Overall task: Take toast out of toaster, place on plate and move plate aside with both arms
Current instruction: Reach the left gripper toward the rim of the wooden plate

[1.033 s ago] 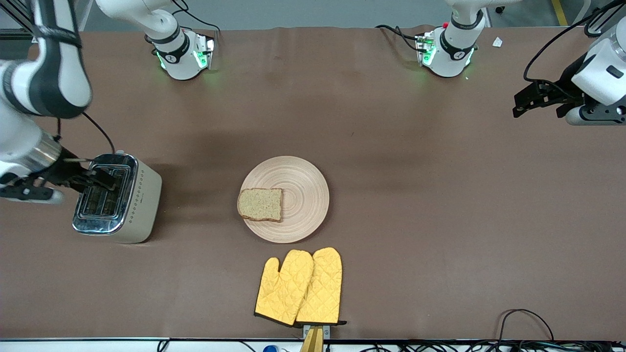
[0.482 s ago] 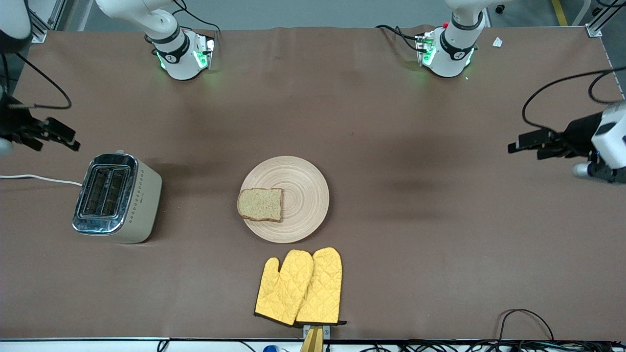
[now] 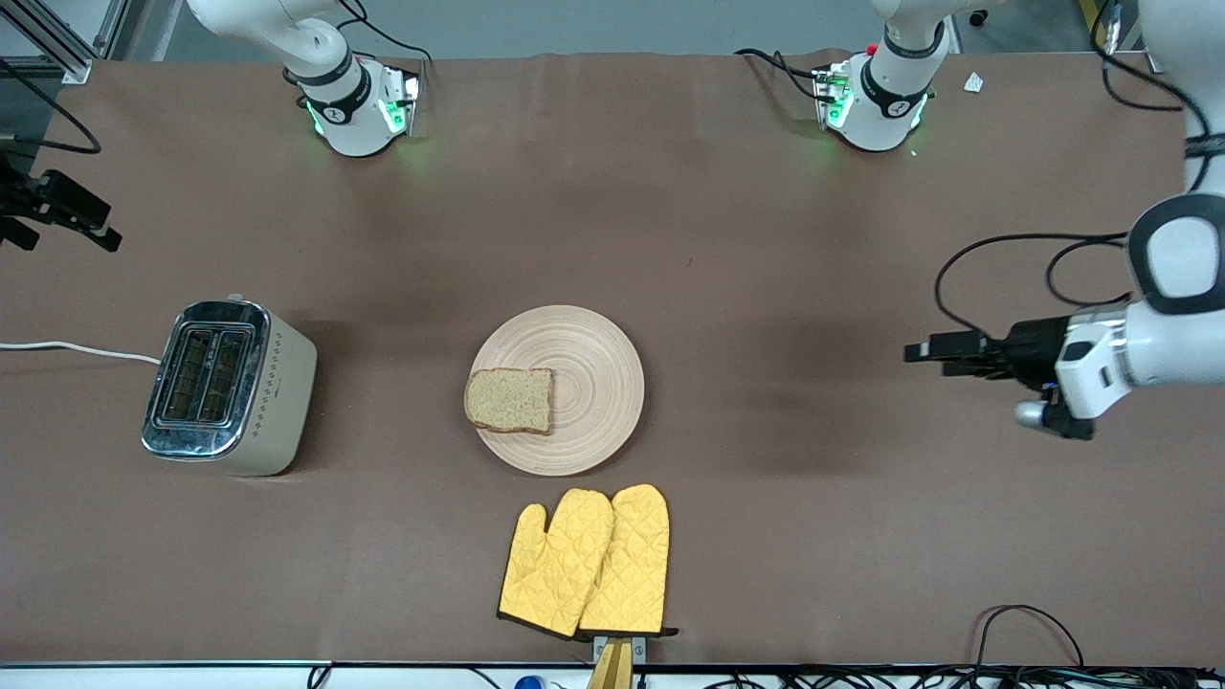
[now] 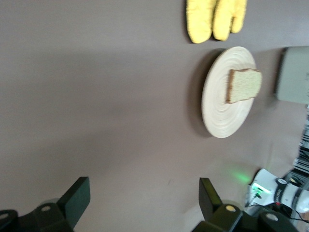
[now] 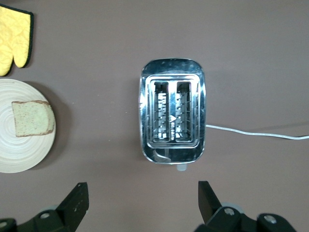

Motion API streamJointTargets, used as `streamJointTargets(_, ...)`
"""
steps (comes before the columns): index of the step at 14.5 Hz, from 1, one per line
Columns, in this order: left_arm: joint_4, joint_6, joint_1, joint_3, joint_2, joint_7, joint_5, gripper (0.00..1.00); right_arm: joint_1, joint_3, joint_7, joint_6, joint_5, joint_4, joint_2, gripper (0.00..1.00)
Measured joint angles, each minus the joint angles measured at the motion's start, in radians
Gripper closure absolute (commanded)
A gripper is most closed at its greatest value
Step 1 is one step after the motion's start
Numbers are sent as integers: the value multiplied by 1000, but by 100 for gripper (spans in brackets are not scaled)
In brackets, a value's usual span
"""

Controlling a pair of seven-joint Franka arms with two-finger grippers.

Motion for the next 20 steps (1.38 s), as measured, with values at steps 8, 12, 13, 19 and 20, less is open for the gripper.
streamJointTargets(8,-66,255,-29,-121,258,290,-380,18,-6,19,11,-9,0,35,30,0)
streamJointTargets(12,-68,397,-148,-138,287,296,-510,26,-268,263,-9,-64,2,117,99,0)
streamJointTargets(13,-68,423,-170,-138,289,295,-529,27,-316,312,-9,-66,2,128,108,0)
streamJointTargets(19,-53,494,-232,-138,331,295,-596,33,-496,491,-10,-71,4,154,133,0)
streamJointTargets(20,-43,496,-243,-138,345,295,-596,36,-498,492,-10,-72,4,155,134,0)
